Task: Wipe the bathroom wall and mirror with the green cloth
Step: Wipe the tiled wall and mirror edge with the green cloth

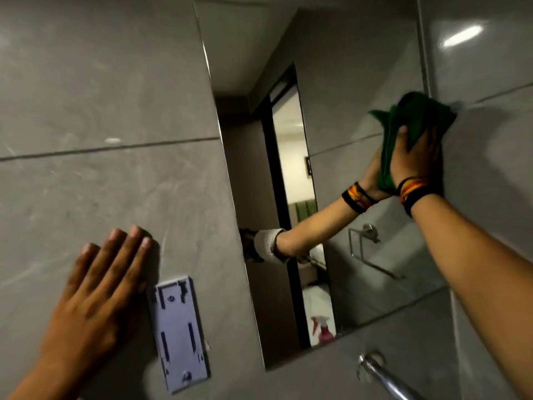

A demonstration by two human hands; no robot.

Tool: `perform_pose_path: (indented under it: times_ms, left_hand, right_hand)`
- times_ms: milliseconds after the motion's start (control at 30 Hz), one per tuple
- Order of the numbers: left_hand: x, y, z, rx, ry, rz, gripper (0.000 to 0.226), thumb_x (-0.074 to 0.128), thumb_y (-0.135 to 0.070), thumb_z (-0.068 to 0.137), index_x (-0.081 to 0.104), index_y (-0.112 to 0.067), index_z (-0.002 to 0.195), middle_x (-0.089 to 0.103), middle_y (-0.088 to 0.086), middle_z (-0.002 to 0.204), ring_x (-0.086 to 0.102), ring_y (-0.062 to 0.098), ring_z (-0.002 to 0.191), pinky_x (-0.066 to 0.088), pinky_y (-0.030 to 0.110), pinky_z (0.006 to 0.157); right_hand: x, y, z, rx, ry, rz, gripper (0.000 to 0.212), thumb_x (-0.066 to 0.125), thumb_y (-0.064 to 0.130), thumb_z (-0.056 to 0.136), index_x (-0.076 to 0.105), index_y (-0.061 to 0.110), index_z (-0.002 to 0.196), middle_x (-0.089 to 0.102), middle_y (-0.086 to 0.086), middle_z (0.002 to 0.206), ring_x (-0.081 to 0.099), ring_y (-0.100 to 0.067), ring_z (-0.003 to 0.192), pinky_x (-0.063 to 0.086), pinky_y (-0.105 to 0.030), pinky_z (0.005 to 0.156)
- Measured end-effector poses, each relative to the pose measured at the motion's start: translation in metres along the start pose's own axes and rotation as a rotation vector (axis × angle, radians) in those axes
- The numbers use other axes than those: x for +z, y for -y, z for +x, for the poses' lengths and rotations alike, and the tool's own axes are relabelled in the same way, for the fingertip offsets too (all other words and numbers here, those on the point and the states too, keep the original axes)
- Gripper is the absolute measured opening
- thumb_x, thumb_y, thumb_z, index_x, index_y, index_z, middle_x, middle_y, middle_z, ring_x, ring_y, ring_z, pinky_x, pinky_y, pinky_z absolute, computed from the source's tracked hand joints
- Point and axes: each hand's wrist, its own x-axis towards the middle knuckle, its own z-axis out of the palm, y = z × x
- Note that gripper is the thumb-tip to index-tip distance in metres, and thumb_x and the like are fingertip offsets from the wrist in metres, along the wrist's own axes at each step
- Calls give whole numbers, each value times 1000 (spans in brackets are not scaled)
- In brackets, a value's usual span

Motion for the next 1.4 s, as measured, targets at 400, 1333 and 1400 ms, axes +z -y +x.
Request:
perform_pose_path:
  times_ms: [400, 1333, 1400]
  left_hand:
    - [-3, -7, -4, -29, 50, 5, 60, 34, -24, 95, 26, -3, 150, 22, 18, 161, 14, 35, 150, 13, 57, 121]
    - [-56, -11, 9, -60, 343, -1, 66, 37, -22, 84, 29, -13, 149, 26, 3, 160, 25, 27, 146, 2, 33, 121]
    - [-67, -26, 2, -101, 378, -45, 64, 24, -23, 87, 24, -11, 150, 17, 3, 161, 21, 28, 148, 4, 35, 124]
  right_hand:
    - [-15, -115, -210, 158, 57, 9, 68, 31, 46, 94, 27, 1, 146, 26, -25, 155, 20, -38, 145, 15, -48, 120]
    - [25, 165, -268, -539, 406, 130, 64, 42, 8, 94, 18, 24, 151, 16, -5, 162, 2, -28, 150, 2, -54, 121]
    - [8, 155, -330, -561, 545, 171, 76, 43, -7, 84, 22, 24, 151, 25, -5, 159, 1, -25, 150, 7, -56, 121]
